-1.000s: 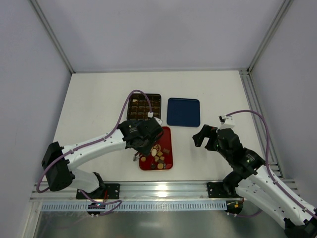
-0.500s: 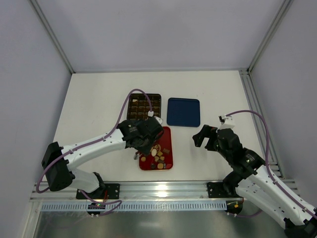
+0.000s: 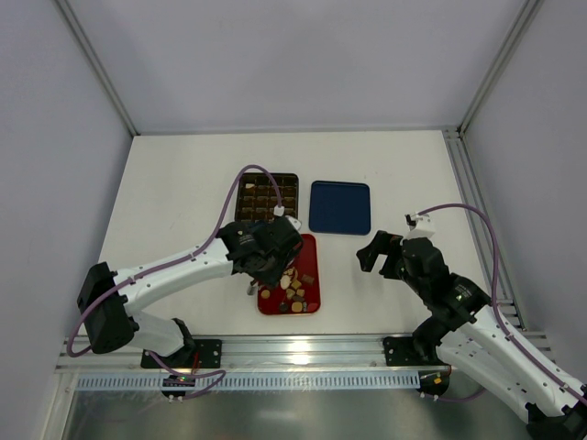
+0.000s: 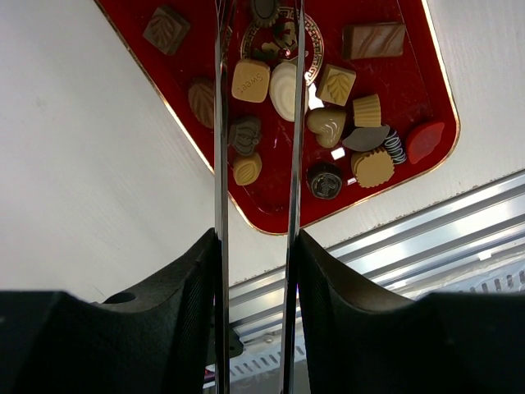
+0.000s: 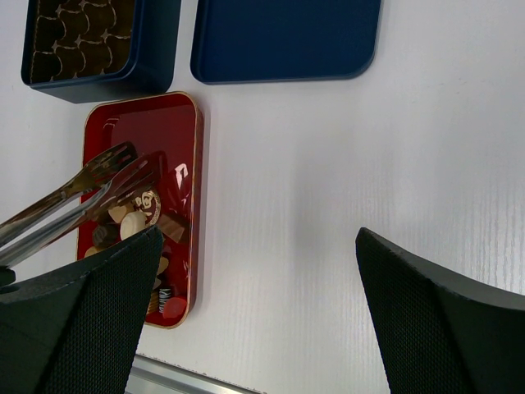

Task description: Pack the chocolate

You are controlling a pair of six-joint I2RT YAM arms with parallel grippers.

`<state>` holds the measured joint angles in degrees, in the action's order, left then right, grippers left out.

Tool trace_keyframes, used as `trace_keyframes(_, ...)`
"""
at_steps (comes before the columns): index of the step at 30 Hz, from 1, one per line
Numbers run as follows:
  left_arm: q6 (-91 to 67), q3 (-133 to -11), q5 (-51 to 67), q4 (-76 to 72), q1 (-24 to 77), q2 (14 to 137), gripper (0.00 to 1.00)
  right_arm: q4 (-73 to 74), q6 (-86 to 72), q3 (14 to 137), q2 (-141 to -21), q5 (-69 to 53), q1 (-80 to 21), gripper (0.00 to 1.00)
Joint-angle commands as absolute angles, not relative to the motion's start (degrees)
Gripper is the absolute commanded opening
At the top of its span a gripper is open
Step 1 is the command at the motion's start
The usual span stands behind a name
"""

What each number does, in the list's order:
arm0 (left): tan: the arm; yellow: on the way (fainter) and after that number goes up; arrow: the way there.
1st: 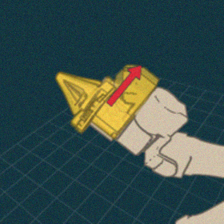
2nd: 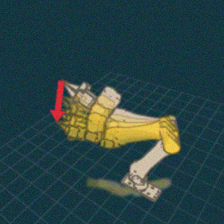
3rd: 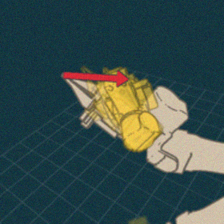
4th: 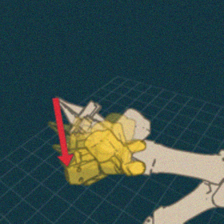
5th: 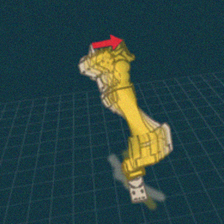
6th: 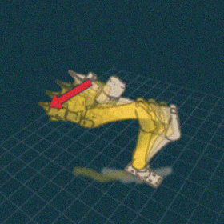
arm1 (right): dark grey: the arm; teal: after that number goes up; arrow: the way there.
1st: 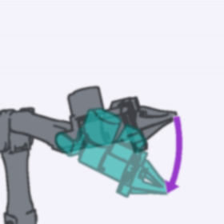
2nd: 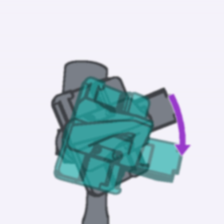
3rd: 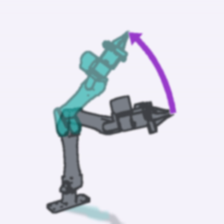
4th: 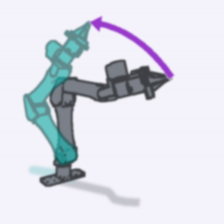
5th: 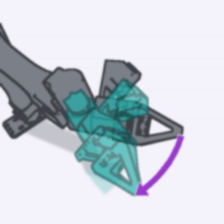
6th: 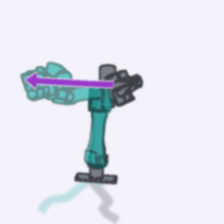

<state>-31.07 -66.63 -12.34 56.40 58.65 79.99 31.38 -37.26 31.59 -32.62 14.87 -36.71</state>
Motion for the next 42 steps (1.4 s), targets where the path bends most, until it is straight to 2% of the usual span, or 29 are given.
trace_keyframes(1, -30.94, -68.29, -11.60, 56.95, 58.97, 78.49, 0.41, 29.88, -37.27, 31.91, -32.52, 15.82, -36.91, 1.00)
trace_keyframes(23, -30.76, -66.97, -10.02, 57.30, 59.41, 78.66, 0.40, 29.09, -37.71, 31.03, -32.69, 15.73, -36.91, 1.00)
trace_keyframes(42, -30.41, -68.99, -12.13, 58.44, 59.50, 79.37, 0.30, 28.92, -37.70, 30.67, -32.34, 15.82, -36.91, 1.00)
